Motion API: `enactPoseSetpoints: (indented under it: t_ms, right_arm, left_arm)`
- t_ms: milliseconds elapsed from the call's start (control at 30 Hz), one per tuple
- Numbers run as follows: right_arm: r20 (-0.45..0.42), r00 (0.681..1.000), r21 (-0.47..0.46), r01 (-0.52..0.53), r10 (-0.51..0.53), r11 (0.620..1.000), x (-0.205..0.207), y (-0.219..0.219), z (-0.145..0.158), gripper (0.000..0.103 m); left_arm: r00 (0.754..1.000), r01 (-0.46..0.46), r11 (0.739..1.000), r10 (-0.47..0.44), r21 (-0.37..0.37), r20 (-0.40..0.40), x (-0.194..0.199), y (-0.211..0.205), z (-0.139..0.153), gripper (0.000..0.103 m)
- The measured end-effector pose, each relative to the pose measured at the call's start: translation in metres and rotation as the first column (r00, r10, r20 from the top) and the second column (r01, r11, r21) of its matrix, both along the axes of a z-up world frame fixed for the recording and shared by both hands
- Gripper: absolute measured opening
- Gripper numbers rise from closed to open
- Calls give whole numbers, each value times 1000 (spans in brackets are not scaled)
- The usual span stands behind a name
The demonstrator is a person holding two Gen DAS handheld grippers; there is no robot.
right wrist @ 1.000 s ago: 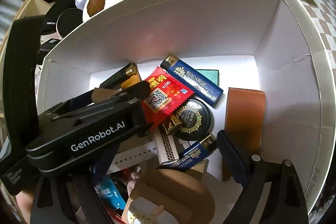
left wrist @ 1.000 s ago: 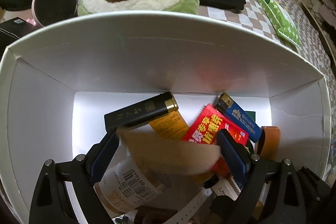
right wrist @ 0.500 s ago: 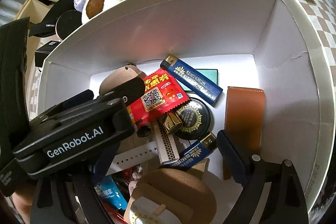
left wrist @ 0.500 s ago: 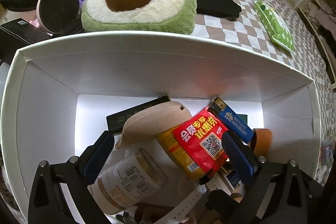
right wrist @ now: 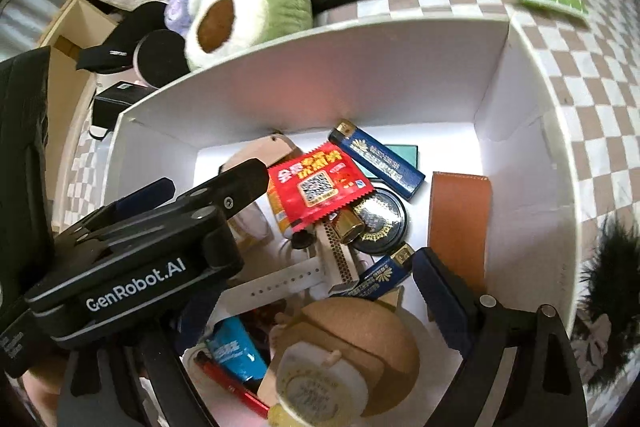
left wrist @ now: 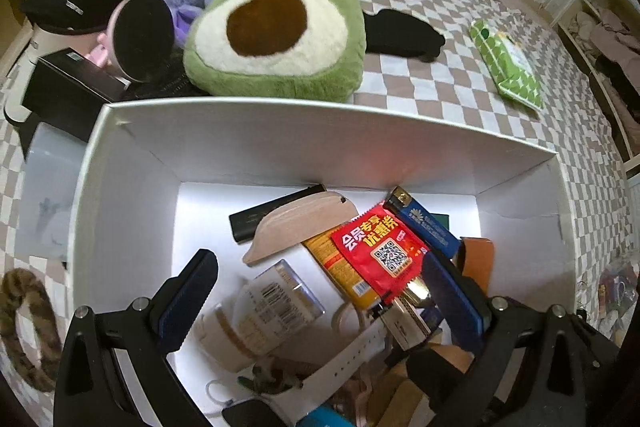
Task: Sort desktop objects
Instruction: 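Raise both open tools up out of the white box, then move both open tools from the white box over the heap of items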
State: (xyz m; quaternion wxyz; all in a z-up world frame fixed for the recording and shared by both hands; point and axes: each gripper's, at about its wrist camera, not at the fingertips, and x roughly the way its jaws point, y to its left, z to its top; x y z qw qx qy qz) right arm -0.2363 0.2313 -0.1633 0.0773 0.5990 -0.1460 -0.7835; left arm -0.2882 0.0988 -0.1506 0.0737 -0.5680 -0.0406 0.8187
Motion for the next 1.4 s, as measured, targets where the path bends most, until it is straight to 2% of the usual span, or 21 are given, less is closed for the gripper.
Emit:
enactPoseSetpoints:
  t_ms: [267, 500, 567, 633, 1067, 1200, 1400]
  right_arm:
    - [-55, 998, 50, -20, 23, 999, 13, -10, 23, 93]
    - [-108, 994, 60, -11, 17, 998, 48, 7, 49, 93]
    - [-127, 992, 62, -7, 15, 998, 56, 10, 58, 95]
    - [-145, 989, 64, -3, 12, 998, 64, 15, 67, 103]
    - [-244, 970, 55, 14, 0, 998, 100, 22, 112, 103]
    - [-265, 964, 58, 13, 3, 998, 106, 18, 121, 103]
    - [-273, 962, 48, 46, -31, 998, 118, 17, 126, 103]
  left_arm:
    - [999, -20, 999, 22, 32, -40, 18, -9, 27, 103]
    - [996, -33, 999, 36, 44, -80, 38, -17, 52, 103]
    - [995, -32, 999, 36, 36, -93, 45, -20, 60, 103]
    - [994, -32, 999, 34, 25, -107, 52, -23, 67, 103]
    - [976, -8, 998, -4, -56, -218, 110, -48, 112, 103]
    - [972, -14, 999, 5, -35, -233, 127, -60, 120, 103]
    - [962, 17, 995, -41, -93, -271, 152, -62, 127, 103]
